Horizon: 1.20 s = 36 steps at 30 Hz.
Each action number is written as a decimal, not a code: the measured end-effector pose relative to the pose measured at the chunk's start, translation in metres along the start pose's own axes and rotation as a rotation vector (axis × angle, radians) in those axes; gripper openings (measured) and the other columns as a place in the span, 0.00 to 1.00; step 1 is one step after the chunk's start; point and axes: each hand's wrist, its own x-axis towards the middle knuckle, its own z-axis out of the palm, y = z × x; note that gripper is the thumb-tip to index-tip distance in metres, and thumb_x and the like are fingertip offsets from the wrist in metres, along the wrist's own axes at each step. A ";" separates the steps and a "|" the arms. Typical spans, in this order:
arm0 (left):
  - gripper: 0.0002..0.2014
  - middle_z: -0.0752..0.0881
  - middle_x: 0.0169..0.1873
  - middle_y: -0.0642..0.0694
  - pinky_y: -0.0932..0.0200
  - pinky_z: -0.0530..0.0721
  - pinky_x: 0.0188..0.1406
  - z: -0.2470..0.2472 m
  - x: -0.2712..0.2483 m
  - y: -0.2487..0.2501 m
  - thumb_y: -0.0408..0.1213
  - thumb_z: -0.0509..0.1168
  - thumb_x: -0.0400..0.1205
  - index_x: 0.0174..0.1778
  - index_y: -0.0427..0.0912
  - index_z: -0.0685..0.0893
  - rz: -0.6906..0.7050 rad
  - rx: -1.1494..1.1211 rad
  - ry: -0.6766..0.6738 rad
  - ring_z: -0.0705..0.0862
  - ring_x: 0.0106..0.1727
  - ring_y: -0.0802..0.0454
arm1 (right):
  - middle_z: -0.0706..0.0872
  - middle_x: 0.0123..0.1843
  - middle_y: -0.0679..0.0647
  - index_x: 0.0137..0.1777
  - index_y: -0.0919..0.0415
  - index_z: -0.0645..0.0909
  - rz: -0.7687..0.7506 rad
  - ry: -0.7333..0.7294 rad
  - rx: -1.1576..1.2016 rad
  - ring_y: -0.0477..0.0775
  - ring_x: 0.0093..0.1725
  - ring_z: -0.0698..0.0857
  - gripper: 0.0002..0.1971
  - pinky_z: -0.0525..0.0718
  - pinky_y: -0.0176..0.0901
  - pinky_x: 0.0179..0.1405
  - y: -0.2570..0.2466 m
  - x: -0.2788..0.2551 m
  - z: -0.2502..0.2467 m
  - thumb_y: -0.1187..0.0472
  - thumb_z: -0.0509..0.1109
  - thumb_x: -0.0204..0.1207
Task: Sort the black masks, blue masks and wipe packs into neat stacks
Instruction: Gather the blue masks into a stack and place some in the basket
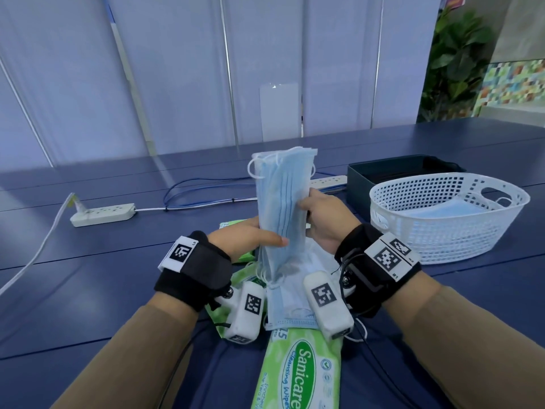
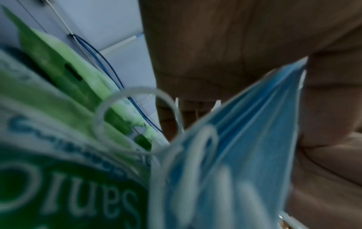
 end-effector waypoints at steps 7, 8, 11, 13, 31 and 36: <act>0.15 0.83 0.51 0.55 0.81 0.76 0.43 -0.001 -0.001 0.007 0.27 0.61 0.82 0.62 0.48 0.75 0.023 0.072 0.004 0.82 0.50 0.63 | 0.84 0.61 0.57 0.63 0.58 0.76 -0.092 0.039 -0.021 0.60 0.59 0.82 0.15 0.78 0.64 0.65 -0.014 -0.003 0.000 0.68 0.55 0.81; 0.16 0.84 0.53 0.54 0.79 0.77 0.45 0.000 -0.004 0.010 0.27 0.63 0.82 0.62 0.47 0.76 0.054 0.070 0.005 0.84 0.51 0.66 | 0.83 0.62 0.58 0.63 0.58 0.77 -0.101 0.049 -0.089 0.62 0.61 0.82 0.15 0.78 0.65 0.66 -0.014 -0.004 0.000 0.68 0.56 0.80; 0.26 0.84 0.60 0.52 0.69 0.81 0.58 -0.004 -0.004 0.018 0.31 0.71 0.75 0.68 0.46 0.74 0.274 0.019 0.157 0.84 0.57 0.66 | 0.81 0.64 0.64 0.65 0.62 0.75 -0.102 0.043 -0.221 0.65 0.64 0.80 0.16 0.77 0.65 0.66 -0.009 -0.004 0.000 0.69 0.57 0.78; 0.30 0.82 0.62 0.50 0.59 0.80 0.64 -0.007 -0.004 0.025 0.34 0.71 0.72 0.71 0.49 0.71 0.454 -0.070 0.287 0.82 0.62 0.58 | 0.82 0.64 0.63 0.67 0.62 0.73 -0.059 0.029 -0.232 0.64 0.64 0.80 0.18 0.77 0.62 0.67 -0.006 -0.005 0.002 0.70 0.57 0.78; 0.11 0.87 0.48 0.47 0.49 0.82 0.57 -0.031 0.003 0.016 0.30 0.59 0.85 0.60 0.38 0.82 0.202 -0.207 0.446 0.86 0.47 0.50 | 0.79 0.41 0.56 0.49 0.58 0.74 -0.052 0.010 -0.526 0.53 0.35 0.78 0.08 0.83 0.45 0.30 -0.018 0.003 -0.030 0.53 0.62 0.83; 0.14 0.87 0.53 0.38 0.53 0.88 0.44 -0.045 0.004 0.000 0.29 0.58 0.85 0.66 0.31 0.78 0.004 -0.586 0.441 0.89 0.42 0.48 | 0.82 0.40 0.61 0.54 0.68 0.75 0.288 -0.103 -0.798 0.59 0.34 0.81 0.14 0.85 0.52 0.40 -0.006 0.017 -0.051 0.55 0.65 0.81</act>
